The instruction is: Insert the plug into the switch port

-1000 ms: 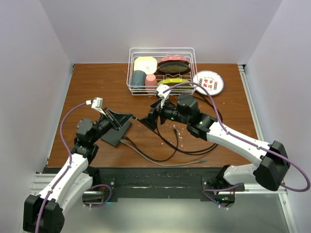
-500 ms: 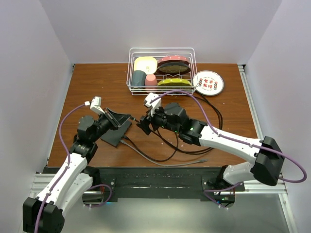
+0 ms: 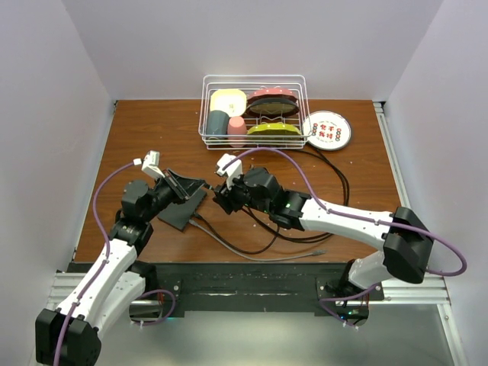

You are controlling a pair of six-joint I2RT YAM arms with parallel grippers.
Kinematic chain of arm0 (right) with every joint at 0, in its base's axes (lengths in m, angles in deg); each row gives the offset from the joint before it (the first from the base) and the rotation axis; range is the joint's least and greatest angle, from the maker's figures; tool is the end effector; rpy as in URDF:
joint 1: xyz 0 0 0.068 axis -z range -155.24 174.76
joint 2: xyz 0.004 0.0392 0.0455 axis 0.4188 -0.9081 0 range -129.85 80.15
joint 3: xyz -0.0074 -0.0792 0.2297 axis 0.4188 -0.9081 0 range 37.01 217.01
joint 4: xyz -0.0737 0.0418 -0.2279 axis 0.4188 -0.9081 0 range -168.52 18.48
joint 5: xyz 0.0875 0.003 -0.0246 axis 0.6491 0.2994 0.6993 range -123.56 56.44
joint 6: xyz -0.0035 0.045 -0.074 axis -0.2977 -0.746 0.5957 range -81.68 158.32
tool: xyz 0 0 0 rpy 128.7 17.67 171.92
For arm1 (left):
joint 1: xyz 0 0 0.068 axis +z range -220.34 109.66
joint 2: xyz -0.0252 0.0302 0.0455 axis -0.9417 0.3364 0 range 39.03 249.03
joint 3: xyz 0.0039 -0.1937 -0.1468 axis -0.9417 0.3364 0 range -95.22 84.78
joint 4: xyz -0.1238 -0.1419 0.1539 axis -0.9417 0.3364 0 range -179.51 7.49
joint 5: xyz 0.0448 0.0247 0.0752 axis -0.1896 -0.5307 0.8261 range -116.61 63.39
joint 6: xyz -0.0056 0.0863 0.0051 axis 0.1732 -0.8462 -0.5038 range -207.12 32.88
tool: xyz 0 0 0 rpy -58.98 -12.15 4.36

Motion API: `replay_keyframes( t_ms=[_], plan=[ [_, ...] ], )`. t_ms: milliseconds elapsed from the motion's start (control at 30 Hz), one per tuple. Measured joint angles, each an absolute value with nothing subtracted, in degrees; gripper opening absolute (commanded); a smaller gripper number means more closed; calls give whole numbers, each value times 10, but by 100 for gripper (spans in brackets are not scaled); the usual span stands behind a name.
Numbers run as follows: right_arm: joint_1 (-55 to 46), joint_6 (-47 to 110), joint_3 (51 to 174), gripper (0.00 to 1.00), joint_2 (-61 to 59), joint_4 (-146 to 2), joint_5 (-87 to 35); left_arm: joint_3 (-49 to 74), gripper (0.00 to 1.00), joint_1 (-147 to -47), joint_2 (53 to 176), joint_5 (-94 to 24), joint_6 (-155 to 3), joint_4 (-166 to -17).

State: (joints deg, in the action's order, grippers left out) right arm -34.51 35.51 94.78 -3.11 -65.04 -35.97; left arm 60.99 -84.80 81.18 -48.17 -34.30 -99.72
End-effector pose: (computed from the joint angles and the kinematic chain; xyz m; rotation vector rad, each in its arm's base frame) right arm 0.1889 0.3115 0.2532 -0.9025 1.7436 0.6866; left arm 0.2096 -0.0831 0.2353 -0.3156 1.8267 -1.1683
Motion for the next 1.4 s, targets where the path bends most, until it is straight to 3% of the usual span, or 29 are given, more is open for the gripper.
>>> replay_keyframes(
  t_ms=[267,633,733,933,1000,1267,1300,1367,1400],
  plan=[
    [-346,348,969,51,-54,-646,-389,610,0,-848,813,-485,-343,-998],
    [-346,334,995,26,-97,-647,-404,610,0,-848,815,-488,-343,-1002],
    [-349,332,997,25,-97,-646,-405,610,0,-848,815,-488,-343,-1005],
    [-350,330,997,3,-97,-646,-405,610,0,-848,818,-489,-343,-1010],
    [-351,332,997,0,-97,-646,-405,610,0,-848,821,-489,-343,-1011],
    [-352,333,997,2,-97,-646,-407,610,0,-848,822,-489,-344,-1013],
    [-352,333,997,8,-97,-646,-409,610,0,-848,822,-488,-344,-1013],
    [-353,335,997,35,-97,-646,-412,610,0,-848,822,-489,-344,-1014],
    [-353,336,997,40,-97,-646,-414,610,0,-848,823,-489,-344,-1015]
  ],
)
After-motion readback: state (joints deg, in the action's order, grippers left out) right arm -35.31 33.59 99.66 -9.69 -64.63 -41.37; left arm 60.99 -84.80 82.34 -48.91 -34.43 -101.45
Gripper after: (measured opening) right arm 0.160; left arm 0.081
